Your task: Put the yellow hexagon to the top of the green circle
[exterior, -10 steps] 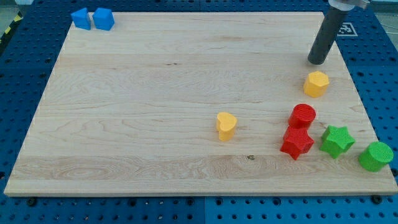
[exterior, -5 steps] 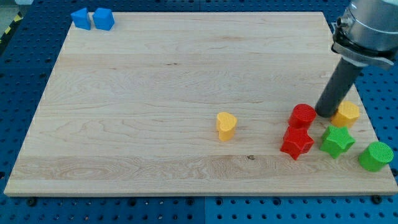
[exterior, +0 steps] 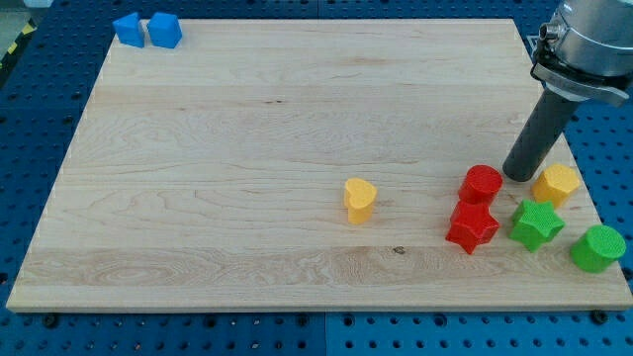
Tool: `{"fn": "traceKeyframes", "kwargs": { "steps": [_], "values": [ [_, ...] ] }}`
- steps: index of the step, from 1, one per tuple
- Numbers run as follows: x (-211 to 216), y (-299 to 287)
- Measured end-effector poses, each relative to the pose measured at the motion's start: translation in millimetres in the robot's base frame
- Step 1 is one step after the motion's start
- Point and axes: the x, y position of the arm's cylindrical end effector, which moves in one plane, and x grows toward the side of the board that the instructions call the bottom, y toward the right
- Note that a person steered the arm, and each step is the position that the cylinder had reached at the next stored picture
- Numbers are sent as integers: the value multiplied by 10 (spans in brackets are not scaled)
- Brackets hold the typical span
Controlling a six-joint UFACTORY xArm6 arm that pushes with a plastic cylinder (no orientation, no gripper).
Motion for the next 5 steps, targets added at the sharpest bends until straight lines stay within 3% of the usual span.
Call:
{"fn": "traceKeyframes", "kwargs": {
  "steps": [3, 5],
  "values": [
    [0, 520],
    [-46, 543]
  ]
}}
